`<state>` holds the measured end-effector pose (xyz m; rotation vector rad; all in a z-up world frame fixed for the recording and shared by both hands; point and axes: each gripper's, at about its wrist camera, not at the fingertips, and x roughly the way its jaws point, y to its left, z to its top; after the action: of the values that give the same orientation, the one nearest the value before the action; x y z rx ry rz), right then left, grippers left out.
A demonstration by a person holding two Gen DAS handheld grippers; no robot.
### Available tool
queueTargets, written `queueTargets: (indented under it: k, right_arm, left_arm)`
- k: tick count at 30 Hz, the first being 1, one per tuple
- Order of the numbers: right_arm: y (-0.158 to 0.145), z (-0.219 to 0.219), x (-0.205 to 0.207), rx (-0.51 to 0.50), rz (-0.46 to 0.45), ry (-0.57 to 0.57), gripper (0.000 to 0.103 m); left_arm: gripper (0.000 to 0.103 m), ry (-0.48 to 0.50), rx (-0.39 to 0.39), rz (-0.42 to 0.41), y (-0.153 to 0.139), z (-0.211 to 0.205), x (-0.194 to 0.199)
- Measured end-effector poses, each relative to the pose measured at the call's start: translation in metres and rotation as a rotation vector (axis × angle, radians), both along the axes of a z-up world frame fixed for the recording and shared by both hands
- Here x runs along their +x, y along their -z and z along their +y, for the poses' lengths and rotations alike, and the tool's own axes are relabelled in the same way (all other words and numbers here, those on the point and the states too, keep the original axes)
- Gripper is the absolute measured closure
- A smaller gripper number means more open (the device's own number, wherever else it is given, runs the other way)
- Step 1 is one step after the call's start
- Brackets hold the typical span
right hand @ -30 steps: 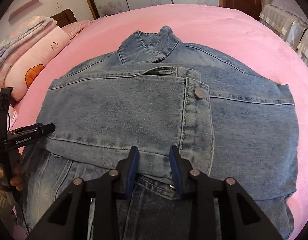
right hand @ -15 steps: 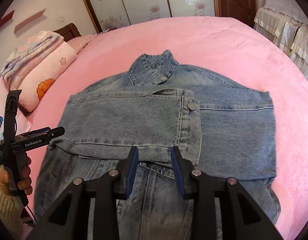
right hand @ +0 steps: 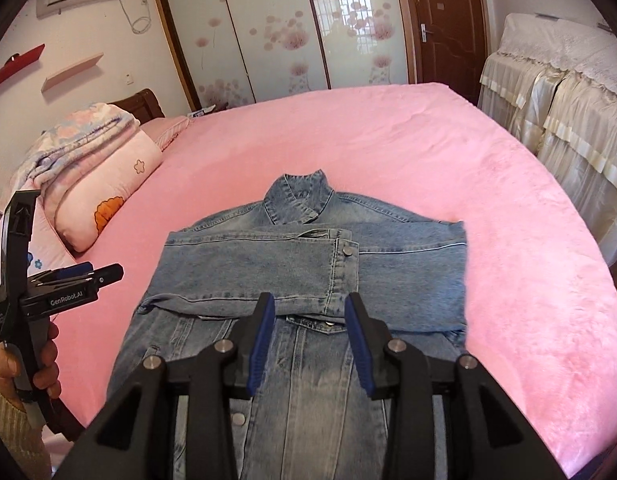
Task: Fold large clothes
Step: 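Move both tools back over the jacket hem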
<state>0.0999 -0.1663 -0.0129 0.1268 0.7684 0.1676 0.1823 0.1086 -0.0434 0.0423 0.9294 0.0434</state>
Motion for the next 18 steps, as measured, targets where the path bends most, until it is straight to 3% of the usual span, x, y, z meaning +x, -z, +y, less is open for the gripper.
queueTargets:
  k: [9,11,18]
  right_arm:
    - [-0.018,-0.013,-0.074,0.003,-0.081,-0.016,0.059]
    - [-0.019,-0.017,-0.088,0.011,-0.101,-0.016,0.053]
    - [-0.006,-0.026,-0.129,-0.003,-0.133,-0.036,0.053]
  left_arm:
    - [0.029,0.015,-0.043,-0.068,-0.029,-0.006,-0.073]
    - [0.029,0.015,-0.041,-0.080,-0.029,-0.007,-0.088]
    - [0.029,0.010,-0.081,-0.080,-0.012,-0.005,-0.135]
